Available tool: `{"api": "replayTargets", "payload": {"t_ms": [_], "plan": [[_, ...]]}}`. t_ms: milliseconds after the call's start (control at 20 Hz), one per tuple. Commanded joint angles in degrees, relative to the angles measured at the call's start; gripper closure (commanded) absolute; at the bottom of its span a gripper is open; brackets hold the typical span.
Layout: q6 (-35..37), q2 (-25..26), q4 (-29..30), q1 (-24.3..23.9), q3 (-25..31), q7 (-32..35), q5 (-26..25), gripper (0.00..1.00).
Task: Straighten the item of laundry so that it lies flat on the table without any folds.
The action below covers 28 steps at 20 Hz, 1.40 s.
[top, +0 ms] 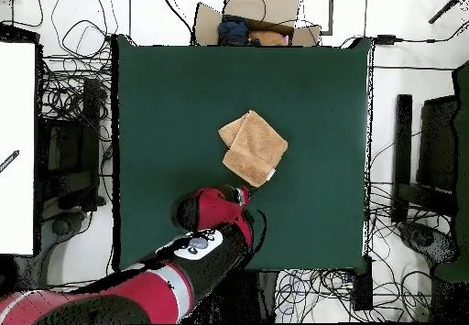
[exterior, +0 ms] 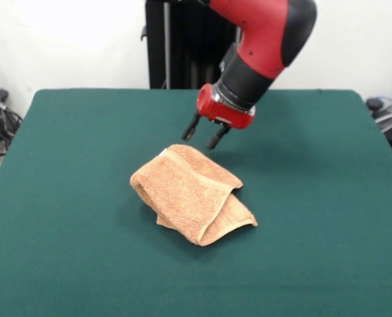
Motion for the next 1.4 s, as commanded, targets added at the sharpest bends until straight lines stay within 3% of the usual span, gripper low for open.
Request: {"api": "replayTargets", "payload": {"t_ms": [50,1400], "plan": [[-5.08,4.12,-0.38,-0.13,5.33,17.28,3.6,0.0],[-11.16,6.77,-4.52,-6.7,5.46,12.15,0.4,0.0]]}}
